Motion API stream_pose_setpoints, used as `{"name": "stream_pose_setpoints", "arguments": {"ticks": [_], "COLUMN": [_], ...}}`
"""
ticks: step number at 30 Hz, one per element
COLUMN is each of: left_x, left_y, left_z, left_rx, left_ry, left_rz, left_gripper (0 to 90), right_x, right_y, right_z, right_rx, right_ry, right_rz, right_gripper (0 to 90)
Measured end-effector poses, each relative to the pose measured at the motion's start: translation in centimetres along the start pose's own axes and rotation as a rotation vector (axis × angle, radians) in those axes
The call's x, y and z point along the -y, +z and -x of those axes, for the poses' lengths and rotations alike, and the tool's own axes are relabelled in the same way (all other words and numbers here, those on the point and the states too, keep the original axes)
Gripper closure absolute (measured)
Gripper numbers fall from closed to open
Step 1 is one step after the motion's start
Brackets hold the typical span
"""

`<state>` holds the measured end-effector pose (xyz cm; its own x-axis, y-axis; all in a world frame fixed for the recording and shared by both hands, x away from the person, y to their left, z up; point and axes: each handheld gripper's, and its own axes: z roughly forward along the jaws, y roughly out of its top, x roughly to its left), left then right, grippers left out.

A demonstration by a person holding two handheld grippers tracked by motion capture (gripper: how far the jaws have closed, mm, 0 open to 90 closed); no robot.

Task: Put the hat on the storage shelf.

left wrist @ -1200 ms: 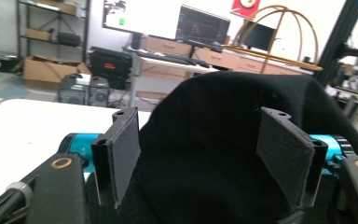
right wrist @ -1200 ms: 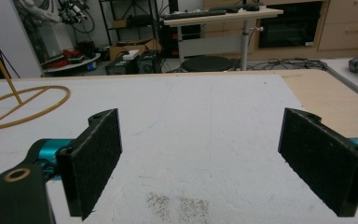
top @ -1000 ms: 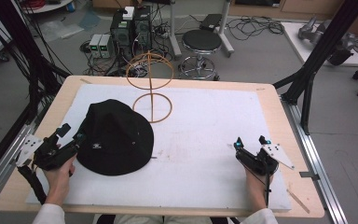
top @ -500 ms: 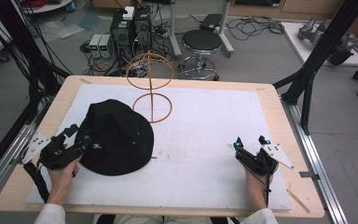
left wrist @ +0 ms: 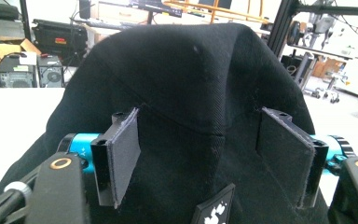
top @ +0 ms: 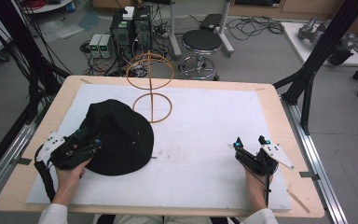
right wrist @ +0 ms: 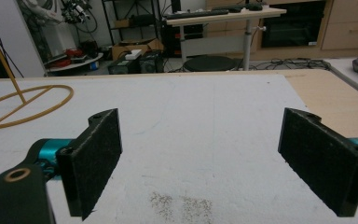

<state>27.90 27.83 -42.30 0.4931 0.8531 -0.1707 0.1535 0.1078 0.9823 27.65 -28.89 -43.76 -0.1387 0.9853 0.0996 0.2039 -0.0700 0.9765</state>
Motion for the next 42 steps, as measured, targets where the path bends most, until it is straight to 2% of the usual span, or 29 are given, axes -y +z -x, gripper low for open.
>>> {"name": "stream_pose_setpoints", "arguments": {"ticks": [9, 12, 19, 32, 38, 41, 42], "left_x": [0.6, 1.2, 1.4, 1.7, 1.7, 1.7, 1.7], "left_y": [0.6, 1.1, 1.3, 1.5, 1.5, 1.6, 1.5], "left_z": [0.2, 0.1, 0.0, 0.0, 0.1, 0.1, 0.2], "left_rx": [0.002, -0.025, -0.059, -0.081, -0.079, -0.072, -0.068], "left_ry": [0.028, 0.045, 0.06, 0.064, 0.066, 0.063, 0.075], "left_rz": [-0.05, -0.059, -0.069, -0.069, -0.071, -0.073, -0.071], "left_gripper": [30.3, 30.4, 31.3, 35.3, 40.9, 47.2, 49.7], "right_x": [0.0, 0.0, 0.0, 0.0, 0.0, 0.0, 0.0], "right_y": [0.0, 0.0, 0.0, 0.0, 0.0, 0.0, 0.0], "right_z": [0.0, -0.1, -0.1, -0.2, -0.3, -0.3, -0.3], "right_rx": [-0.002, -0.002, -0.004, -0.004, -0.004, -0.007, -0.006], "right_ry": [-0.002, 0.001, -0.008, -0.01, -0.012, -0.009, -0.011], "right_rz": [0.001, -0.005, -0.003, 0.0, 0.001, -0.002, -0.001], "right_gripper": [12.7, 12.7, 12.9, 12.9, 12.9, 13.0, 13.0]}}
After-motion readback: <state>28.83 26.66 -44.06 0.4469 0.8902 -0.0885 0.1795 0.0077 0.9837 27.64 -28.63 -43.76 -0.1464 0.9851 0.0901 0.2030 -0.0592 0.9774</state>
